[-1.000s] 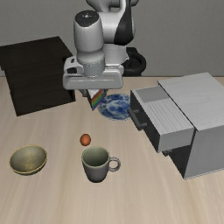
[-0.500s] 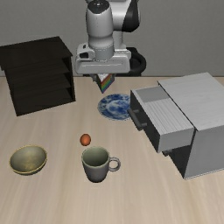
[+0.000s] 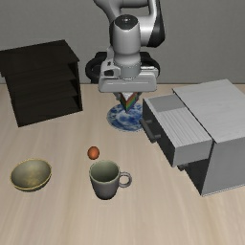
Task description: Pick up the cake and place it on the plate
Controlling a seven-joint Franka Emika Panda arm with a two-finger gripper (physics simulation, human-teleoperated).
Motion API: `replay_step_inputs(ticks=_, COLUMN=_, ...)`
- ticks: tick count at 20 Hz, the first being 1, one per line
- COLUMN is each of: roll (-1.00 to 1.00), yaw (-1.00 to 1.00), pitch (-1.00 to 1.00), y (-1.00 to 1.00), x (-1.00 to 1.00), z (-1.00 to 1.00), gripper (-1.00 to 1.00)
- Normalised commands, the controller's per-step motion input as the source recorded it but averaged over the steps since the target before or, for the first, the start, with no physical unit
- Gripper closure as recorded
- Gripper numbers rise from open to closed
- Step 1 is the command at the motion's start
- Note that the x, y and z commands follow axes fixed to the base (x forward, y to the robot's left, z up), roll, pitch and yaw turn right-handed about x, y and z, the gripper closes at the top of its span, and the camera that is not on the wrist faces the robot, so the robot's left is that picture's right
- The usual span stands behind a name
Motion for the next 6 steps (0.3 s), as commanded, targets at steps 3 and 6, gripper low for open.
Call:
replay_step_inputs(ticks=3, roll=0.00, yaw=0.00, pitch=0.00, y=0.00, x=0.00, z=0.00, gripper=-1.00)
replay_step_inputs(ticks=6, roll=0.00, yaw=0.00, pitch=0.00, y=0.00, x=0.00, z=0.00, gripper=-1.00)
